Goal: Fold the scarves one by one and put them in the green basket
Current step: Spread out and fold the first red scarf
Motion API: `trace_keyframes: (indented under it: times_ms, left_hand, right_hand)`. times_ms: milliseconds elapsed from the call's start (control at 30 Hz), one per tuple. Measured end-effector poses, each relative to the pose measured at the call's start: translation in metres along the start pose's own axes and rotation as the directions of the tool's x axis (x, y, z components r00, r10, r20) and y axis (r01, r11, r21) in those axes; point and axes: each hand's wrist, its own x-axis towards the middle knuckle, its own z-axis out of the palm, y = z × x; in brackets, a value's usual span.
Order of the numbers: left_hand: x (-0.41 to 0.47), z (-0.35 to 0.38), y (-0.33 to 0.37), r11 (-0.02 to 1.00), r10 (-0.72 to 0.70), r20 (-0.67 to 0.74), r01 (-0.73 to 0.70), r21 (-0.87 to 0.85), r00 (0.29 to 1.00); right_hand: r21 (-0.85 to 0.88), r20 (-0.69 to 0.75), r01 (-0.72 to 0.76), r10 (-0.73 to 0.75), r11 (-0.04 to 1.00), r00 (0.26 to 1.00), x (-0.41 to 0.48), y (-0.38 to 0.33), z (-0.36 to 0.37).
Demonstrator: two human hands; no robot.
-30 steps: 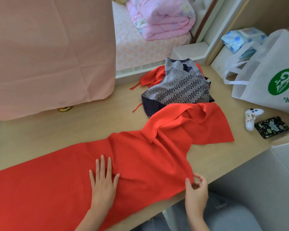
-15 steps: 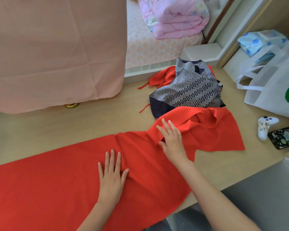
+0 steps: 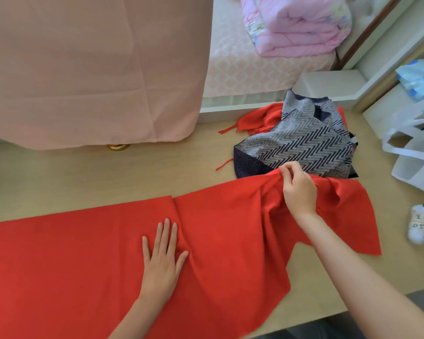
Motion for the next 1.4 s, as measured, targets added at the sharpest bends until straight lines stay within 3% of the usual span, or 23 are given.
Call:
trace_keyframes:
  times_ms: [100,200,333,433,500,600,667,833,933,1067,1167,1300,1400]
  left_hand:
    - [0.001,0.001,0.002,1.0,-0.004,0.007,0.003,0.021,1.0]
    - [0.002,0.001,0.007,1.0,-0.025,-0.012,0.025,0.017,1.0]
    - [0.008,-0.004,0.021,1.0,-0.004,-0.041,0.005,0.018,0.999]
    - [0.016,-0.004,0.04,0.999,0.054,-0.022,-0.053,0.005,0.998]
    - [0.02,0.001,0.054,0.996,0.093,0.023,-0.092,-0.003,0.995]
    - [0.024,0.008,0.072,0.991,0.133,0.065,-0.132,-0.012,0.989]
    - [0.027,0.008,0.086,0.985,0.171,0.047,-0.17,-0.02,0.984]
    - [0.034,0.013,0.116,0.962,0.273,0.038,-0.272,-0.028,0.961]
    - [0.033,0.02,0.12,0.961,0.278,0.044,-0.278,0.004,0.96]
    - [0.032,0.021,0.119,0.963,0.269,0.042,-0.27,0.024,0.962]
    - [0.032,0.021,0.119,0.964,0.264,0.05,-0.265,0.021,0.963]
    - [0.032,0.023,0.12,0.962,0.27,0.039,-0.271,0.03,0.962]
    - [0.032,0.023,0.12,0.96,0.279,0.031,-0.279,0.026,0.96]
  right_hand:
    - [-0.174,-0.122,0.003,-0.025,0.985,0.992,0.026,0.007,-0.011]
    - [-0.324,-0.121,0.077,-0.122,0.943,0.985,0.039,0.016,-0.006]
    - [-0.216,-0.136,0.123,-0.154,0.969,0.979,0.018,0.022,0.0]
    - [-0.054,-0.195,0.013,-0.023,0.998,0.981,-0.036,0.03,-0.011]
    - [0.074,-0.238,-0.152,0.166,0.986,0.957,-0.086,0.039,-0.019]
    - [0.147,-0.123,-0.526,0.544,0.837,0.83,-0.151,0.054,-0.022]
    - [0.039,-0.052,-0.675,0.676,0.737,0.735,-0.17,0.059,-0.017]
    - [-0.014,-0.1,-0.644,0.64,0.765,0.762,-0.15,0.046,0.006]
    - [0.038,-0.14,-0.62,0.619,0.783,0.773,-0.144,0.042,0.013]
    - [0.217,-0.251,-0.668,0.702,0.712,0.667,-0.156,0.072,-0.021]
    - [0.339,-0.236,-0.721,0.796,0.605,0.557,-0.172,0.1,-0.062]
    - [0.284,-0.214,-0.765,0.816,0.577,0.536,-0.195,0.114,-0.081]
    - [0.159,-0.193,-0.772,0.786,0.616,0.588,-0.213,0.117,-0.071]
